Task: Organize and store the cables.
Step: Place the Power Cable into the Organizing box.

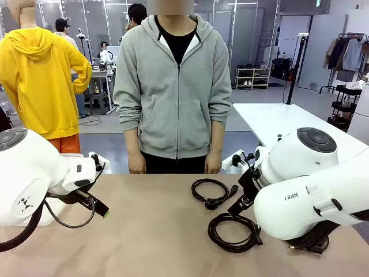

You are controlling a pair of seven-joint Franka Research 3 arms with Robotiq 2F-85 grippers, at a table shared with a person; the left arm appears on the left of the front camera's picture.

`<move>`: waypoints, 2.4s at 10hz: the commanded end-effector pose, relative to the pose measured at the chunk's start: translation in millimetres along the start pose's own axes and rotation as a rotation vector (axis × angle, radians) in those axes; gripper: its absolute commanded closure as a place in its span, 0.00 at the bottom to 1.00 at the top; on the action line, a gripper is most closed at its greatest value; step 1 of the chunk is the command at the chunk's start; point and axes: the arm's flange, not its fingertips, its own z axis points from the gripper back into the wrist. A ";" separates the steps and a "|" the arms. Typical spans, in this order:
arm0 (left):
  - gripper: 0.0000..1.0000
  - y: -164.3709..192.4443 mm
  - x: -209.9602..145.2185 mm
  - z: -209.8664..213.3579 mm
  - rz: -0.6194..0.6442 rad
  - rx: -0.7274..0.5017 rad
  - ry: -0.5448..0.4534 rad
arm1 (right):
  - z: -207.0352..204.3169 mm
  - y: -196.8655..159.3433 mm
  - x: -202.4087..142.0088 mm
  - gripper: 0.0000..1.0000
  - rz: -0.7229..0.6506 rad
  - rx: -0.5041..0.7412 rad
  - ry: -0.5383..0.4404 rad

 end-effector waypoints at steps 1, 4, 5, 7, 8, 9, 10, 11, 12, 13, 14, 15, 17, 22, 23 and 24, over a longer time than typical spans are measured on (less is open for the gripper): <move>0.00 -0.4 0.1 0.0 -0.001 0.000 0.000 | 0.0 0.0 0.0 0.00 0.000 0.000 0.000; 0.00 -0.4 0.1 0.0 -0.001 0.000 0.000 | 0.0 0.0 0.0 0.00 0.000 0.000 0.000; 0.00 -0.4 0.1 0.0 -0.001 0.000 0.000 | 0.0 0.0 0.0 0.00 0.000 0.000 0.000; 0.00 -0.4 0.1 0.0 -0.001 0.000 0.000 | 0.0 0.0 0.0 0.00 0.000 0.000 0.000; 0.00 -0.4 0.1 0.0 -0.001 0.000 0.000 | 0.0 0.0 0.0 0.00 0.000 0.000 0.000; 0.00 -0.4 0.1 0.0 -0.001 0.000 0.000 | 0.0 0.0 0.0 0.00 0.000 0.000 0.000; 0.00 -0.4 0.1 0.0 -0.001 0.000 0.000 | 0.0 0.0 0.0 0.00 0.000 0.000 0.000; 0.00 -0.4 0.1 0.0 -0.001 0.000 0.000 | 0.0 0.0 0.0 0.00 0.000 0.000 0.000; 0.00 -0.4 0.1 0.0 -0.001 0.000 0.000 | 0.0 0.0 0.0 0.00 0.000 0.000 0.000; 0.00 -0.4 0.1 0.0 -0.001 0.000 0.000 | 0.0 -0.1 0.0 0.00 0.002 -0.001 0.000; 0.00 -0.9 0.2 0.0 -0.002 0.000 0.000 | 8.2 -11.2 1.4 0.00 0.033 0.014 -0.020; 0.00 7.5 0.1 17.8 0.001 -0.010 0.009 | 20.6 -24.9 4.9 0.00 0.052 0.014 -0.052; 0.00 14.6 -8.8 62.0 -0.018 -0.090 0.009 | 55.0 -55.8 1.3 0.00 0.097 0.049 -0.076; 0.00 55.3 -79.0 172.7 -0.073 -0.237 -0.138 | 148.6 -149.6 -68.7 0.00 0.088 0.232 -0.193; 0.00 65.6 -103.0 186.4 -0.045 -0.257 -0.176 | 164.0 -160.6 -93.4 0.00 0.082 0.236 -0.200; 0.00 74.0 -126.1 195.1 -0.013 -0.268 -0.186 | 178.2 -169.2 -120.6 0.00 0.080 0.249 -0.207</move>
